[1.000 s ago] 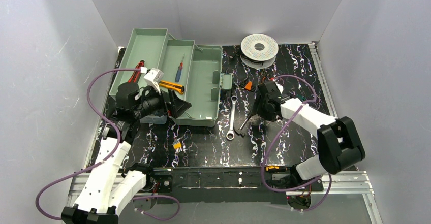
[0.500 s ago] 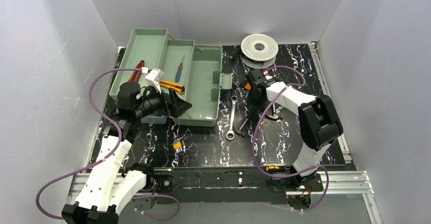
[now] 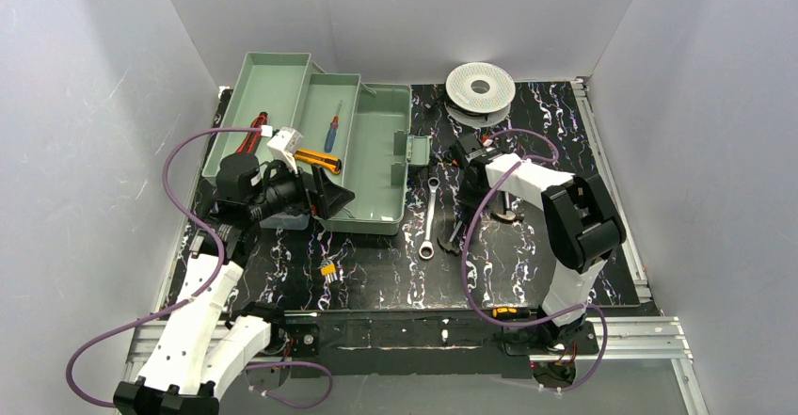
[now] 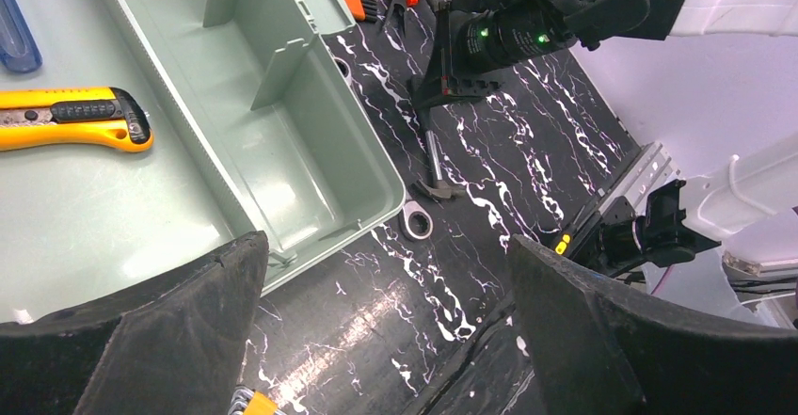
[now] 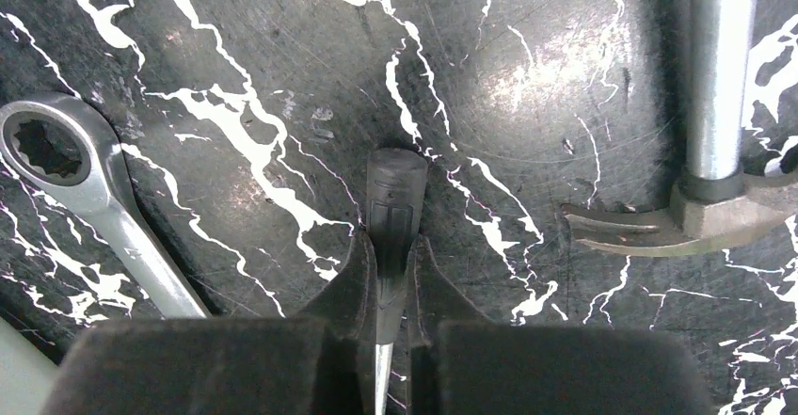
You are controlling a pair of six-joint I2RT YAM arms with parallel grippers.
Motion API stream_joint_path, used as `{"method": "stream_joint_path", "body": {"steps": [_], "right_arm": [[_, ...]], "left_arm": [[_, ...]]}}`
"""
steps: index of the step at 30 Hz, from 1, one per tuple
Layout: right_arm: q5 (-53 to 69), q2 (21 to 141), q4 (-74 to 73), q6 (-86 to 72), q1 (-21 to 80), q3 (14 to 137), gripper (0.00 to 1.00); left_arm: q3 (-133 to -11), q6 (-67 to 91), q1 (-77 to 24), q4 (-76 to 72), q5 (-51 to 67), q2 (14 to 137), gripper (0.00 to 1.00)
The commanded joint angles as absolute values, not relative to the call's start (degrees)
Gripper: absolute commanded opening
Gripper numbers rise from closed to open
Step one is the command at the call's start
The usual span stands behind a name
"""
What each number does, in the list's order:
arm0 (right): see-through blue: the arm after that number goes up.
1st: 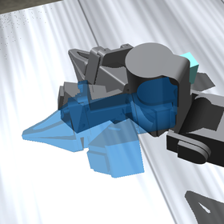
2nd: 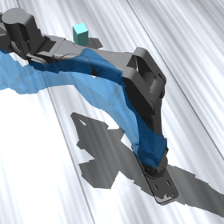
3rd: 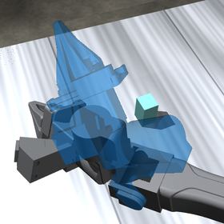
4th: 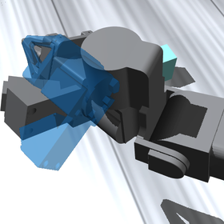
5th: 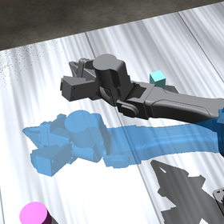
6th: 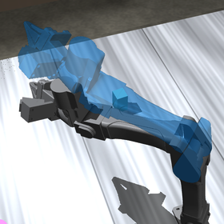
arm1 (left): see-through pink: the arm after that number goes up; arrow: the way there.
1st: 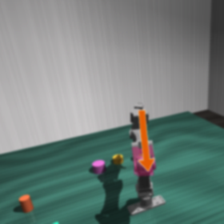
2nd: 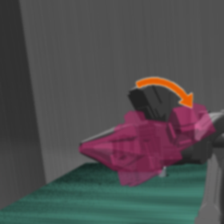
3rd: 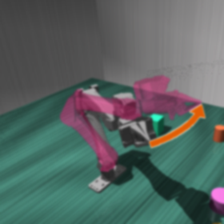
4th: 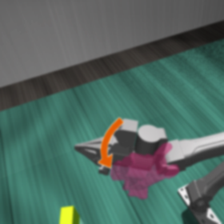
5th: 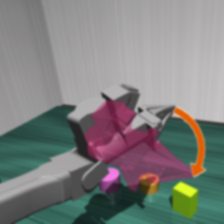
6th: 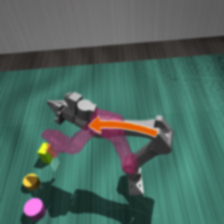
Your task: Pack the tool kit
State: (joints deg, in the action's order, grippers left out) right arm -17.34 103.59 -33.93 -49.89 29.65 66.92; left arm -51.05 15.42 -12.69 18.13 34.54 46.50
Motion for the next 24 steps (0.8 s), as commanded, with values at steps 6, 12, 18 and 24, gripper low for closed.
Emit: {"method": "stream_joint_path", "body": {"steps": [6,12,18,24], "right_arm": [[-12.0,93.0,-23.2,-44.2,28.7,55.9,0.01],[-1.1,80.9,-10.7,-36.2,28.8,48.8,0.01],[6.8,76.4,-6.1,-32.9,28.8,50.1,0.01],[13.4,77.3,-2.5,-33.0,28.7,56.6,0.01]], "left_arm": [[-50.9,14.2,-13.1,18.9,33.8,44.5,0.98],[-50.8,14.0,-13.1,18.9,34.2,43.9,0.98],[-50.7,13.8,-13.3,18.9,34.5,44.3,0.98],[-50.7,13.5,-13.2,19.1,34.1,44.1,0.98]]}}
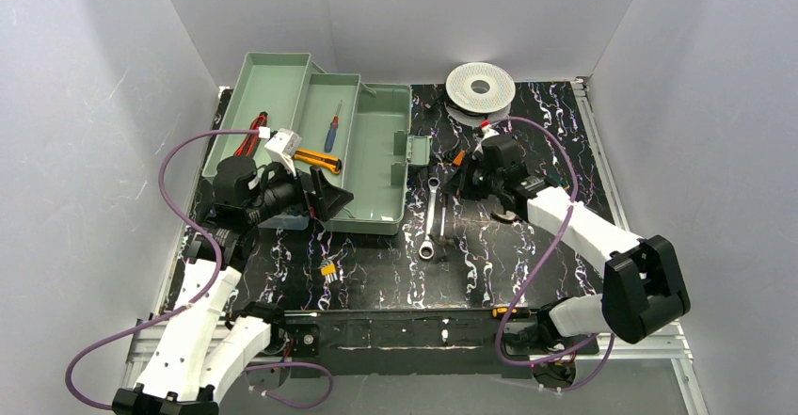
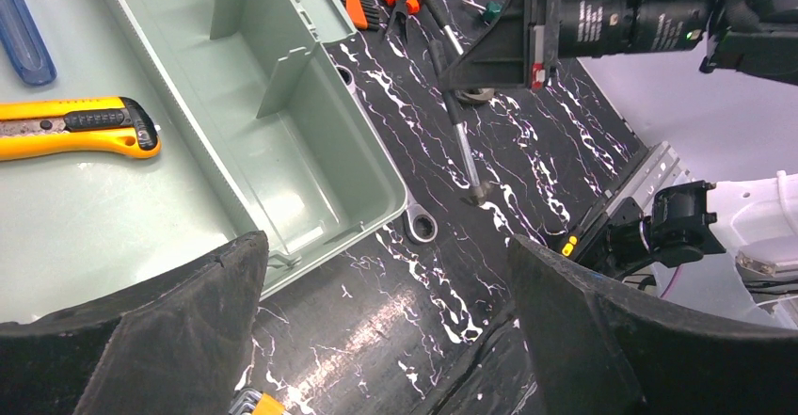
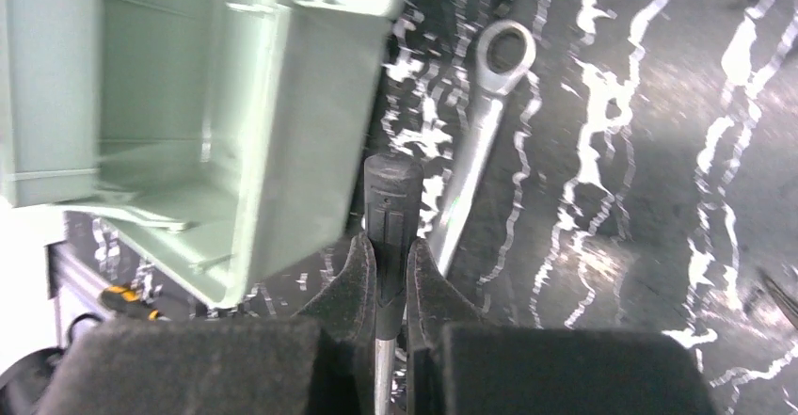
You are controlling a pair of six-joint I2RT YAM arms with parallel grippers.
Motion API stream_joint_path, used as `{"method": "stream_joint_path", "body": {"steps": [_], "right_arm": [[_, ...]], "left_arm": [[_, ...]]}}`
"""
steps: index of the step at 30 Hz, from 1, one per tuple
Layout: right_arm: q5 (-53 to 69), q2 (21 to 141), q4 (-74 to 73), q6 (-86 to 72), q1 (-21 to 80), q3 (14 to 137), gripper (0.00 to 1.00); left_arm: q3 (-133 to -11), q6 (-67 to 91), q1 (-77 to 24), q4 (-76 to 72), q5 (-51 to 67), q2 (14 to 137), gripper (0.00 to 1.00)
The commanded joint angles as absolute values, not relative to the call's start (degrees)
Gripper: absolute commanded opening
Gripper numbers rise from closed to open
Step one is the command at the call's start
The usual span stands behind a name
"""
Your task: Pack the tool kit
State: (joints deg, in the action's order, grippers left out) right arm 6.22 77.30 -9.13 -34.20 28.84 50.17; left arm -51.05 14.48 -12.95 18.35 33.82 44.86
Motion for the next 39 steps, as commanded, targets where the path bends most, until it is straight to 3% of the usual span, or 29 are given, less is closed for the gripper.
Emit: {"method": "stream_joint_path", "body": {"steps": [1,11,24,37,39], "right_arm": [[14.4,78.2,-2.3,-33.4,28.8,58.2,0.01],[19.8,91.0,-1.3,-37.7,31.1,77.3,0.01],[5.5,107.3,-10.4,-40.2,37.0,95.9,0.01],[-2.8,113.4,-14.7,-39.8,41.1,98.2,0.01],[-2.1,113.5,-13.5,-39.4,41.5,96.9,0.12]], "left_arm": [[-50.7,13.4,-13.2,19.1,34.2,44.1,0.98],[-51.2,12.8,-13.2,20.0,33.9,44.0,0.98],[-50.1,12.3,-13.2,18.7,32.9,40.3,0.98],[-50.4,12.1,-13.3,18.8,33.2,40.5,0.98],[-50.6,12.0,-13.3,19.2,33.2,40.4,0.98]]}}
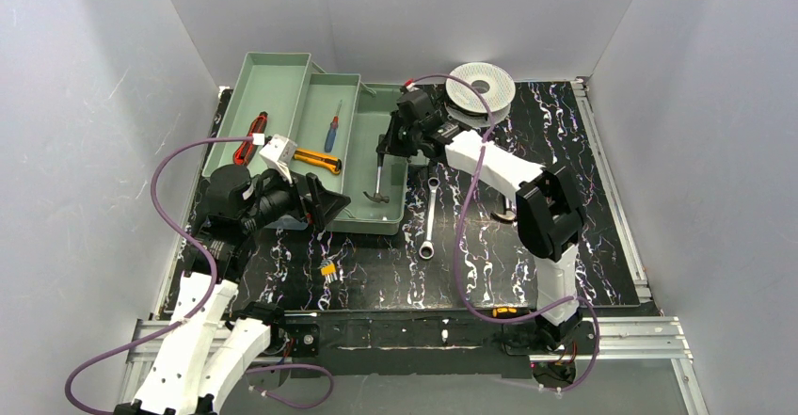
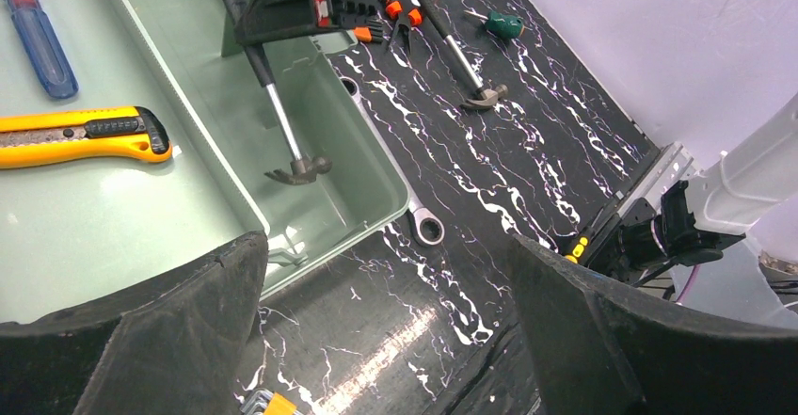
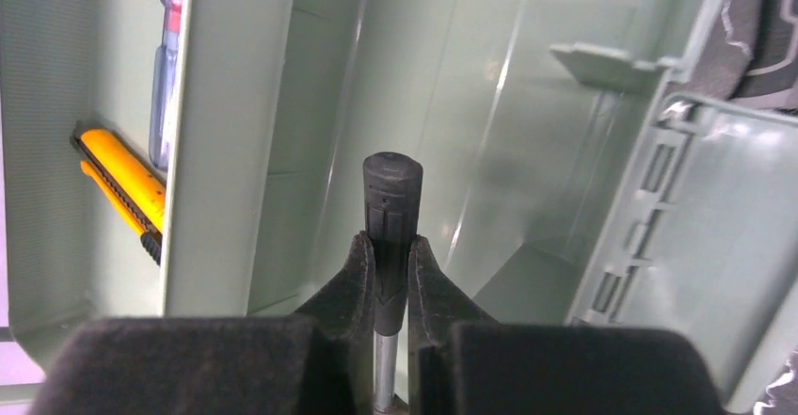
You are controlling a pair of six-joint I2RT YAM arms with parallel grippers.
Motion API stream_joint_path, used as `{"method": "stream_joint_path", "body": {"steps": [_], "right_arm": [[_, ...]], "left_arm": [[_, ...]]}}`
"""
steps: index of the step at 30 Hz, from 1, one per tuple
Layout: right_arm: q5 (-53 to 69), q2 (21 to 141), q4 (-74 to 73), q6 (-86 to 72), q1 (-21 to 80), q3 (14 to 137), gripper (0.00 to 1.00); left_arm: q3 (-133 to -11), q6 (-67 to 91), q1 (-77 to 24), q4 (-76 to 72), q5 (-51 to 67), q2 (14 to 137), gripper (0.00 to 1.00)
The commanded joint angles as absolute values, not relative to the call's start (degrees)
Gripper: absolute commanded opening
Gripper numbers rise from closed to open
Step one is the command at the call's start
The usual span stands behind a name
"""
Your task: Pack the tool kit
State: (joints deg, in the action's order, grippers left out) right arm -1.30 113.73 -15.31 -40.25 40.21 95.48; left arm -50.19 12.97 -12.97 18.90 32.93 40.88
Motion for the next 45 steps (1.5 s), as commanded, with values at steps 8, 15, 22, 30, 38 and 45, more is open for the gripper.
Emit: {"method": "stream_joint_path", "body": {"steps": [8,15,22,30,38,45], "right_arm": [[-2.7,110.4,-10.5,-38.2,42.0,93.5,0.69],[-6.0,99.9,-8.6,-34.0,42.0,85.5,0.67],[-13.9,85.6,-7.1,-31.3,41.9,69.6,0.61],[-21.3,73.6,-13.2,-34.9,41.7,55.9,0.63],[-34.0,75.9,-29.8,-38.5,38.7,57.1,0.67],[-26.1,80.3,-29.7,-32.6,24.2,59.6,0.68]], "left_arm": [[-50.4,11.4,-13.2,19.2,33.6,40.3,1.00],[-50.5,11.6,-13.2,19.2,33.5,40.3,0.99],[-50.3,11.7,-13.2,18.9,33.9,40.3,0.99],[-50.1,12.0,-13.3,18.4,34.6,40.5,0.99],[-49.7,12.9,-13.3,17.8,33.9,41.4,1.00],[-49.7,13.0,-13.3,17.8,34.5,42.2,0.99]]}}
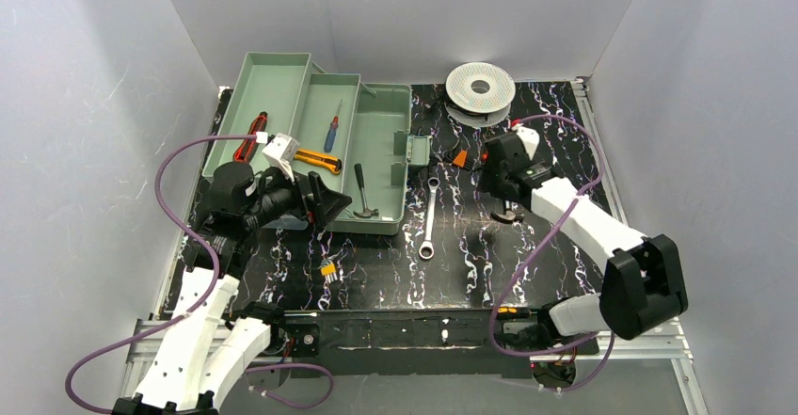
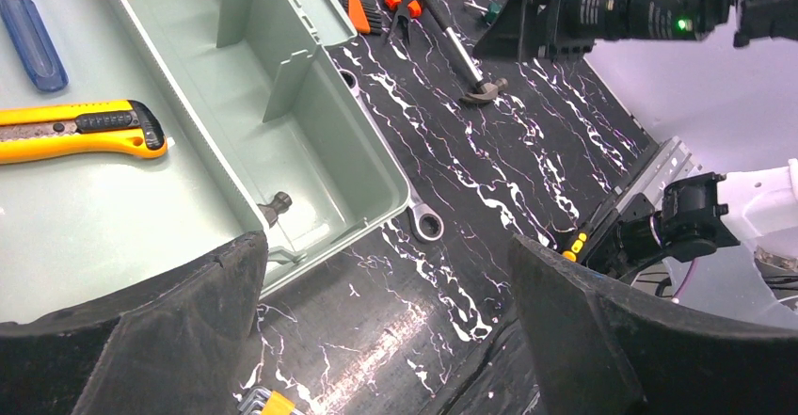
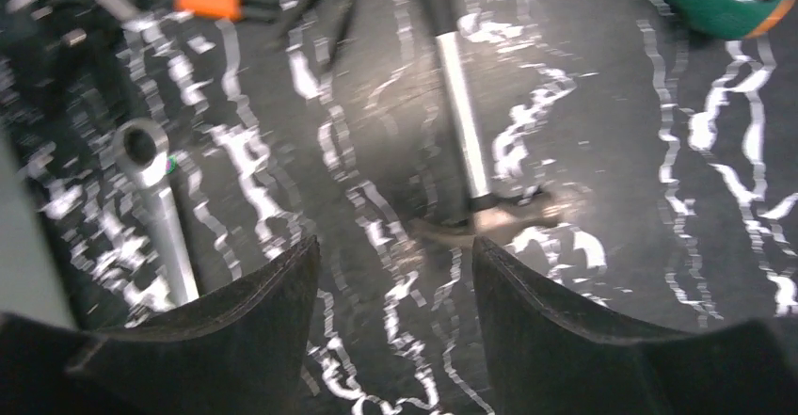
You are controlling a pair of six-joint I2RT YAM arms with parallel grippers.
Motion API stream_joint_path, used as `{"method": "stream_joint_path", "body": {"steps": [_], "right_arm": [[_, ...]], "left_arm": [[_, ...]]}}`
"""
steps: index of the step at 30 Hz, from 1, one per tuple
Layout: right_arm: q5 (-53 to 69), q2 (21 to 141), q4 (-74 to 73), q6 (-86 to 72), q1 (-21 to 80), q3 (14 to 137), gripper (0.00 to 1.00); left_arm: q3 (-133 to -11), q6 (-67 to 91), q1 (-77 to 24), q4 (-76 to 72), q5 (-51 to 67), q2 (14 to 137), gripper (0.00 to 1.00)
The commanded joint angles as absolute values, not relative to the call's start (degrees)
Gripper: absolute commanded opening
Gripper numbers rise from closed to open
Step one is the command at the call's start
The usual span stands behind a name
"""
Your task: Pack the tool kit
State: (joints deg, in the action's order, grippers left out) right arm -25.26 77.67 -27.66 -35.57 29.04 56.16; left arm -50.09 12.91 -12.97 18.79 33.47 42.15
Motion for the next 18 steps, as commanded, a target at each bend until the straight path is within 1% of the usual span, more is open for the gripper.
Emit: {"method": "stream_joint_path", "body": {"steps": [1,8,14,18], "right_arm": [[-26.1,82.1,-30.3,-32.6,22.8,60.9,0.68],[-20.5,96.2,-30.8,-31.7,14.1,68.8,0.67],[-17.8,103.0,-29.8,-31.1,12.2,72.1,0.64],[-15.0,105.6,-28.6,-31.0,11.5,71.9,0.62]], "left_arm": [[-49.7,13.1,-13.2,17.8,34.6,42.3,1.00],[-49.7,13.3,-13.3,17.6,35.2,43.2,1.00],[-49.6,13.0,-13.2,17.7,34.9,43.4,0.99],[-49.6,13.0,-13.2,17.7,34.8,44.0,0.99]]}}
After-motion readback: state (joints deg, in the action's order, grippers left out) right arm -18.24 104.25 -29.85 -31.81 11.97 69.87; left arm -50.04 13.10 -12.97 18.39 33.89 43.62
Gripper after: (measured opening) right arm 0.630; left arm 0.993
